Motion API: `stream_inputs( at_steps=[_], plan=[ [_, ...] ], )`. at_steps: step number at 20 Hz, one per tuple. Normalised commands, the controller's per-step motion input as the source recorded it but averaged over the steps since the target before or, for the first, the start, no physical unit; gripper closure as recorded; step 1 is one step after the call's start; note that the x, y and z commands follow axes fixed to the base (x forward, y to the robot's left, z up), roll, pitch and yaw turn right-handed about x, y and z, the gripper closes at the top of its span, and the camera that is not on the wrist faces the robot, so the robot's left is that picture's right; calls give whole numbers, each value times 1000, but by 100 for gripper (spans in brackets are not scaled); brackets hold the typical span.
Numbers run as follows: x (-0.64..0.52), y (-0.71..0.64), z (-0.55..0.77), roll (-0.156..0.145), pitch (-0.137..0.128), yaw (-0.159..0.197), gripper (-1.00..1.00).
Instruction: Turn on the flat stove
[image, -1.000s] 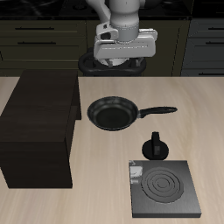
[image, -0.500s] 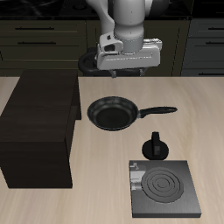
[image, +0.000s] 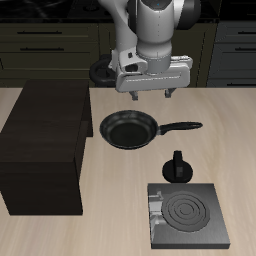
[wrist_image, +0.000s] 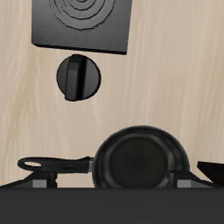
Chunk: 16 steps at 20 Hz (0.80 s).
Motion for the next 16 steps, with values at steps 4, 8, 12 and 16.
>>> stream_inputs(
  at_steps=[4, 8, 12, 16],
  plan=[
    [341, 180, -61, -9, 8, 2, -100],
    [109, 148, -33, 8, 0, -1, -100],
    [344, 151, -65, -16, 22, -6, -100],
    [198, 85, -33, -20, 8, 0, -100]
  ],
)
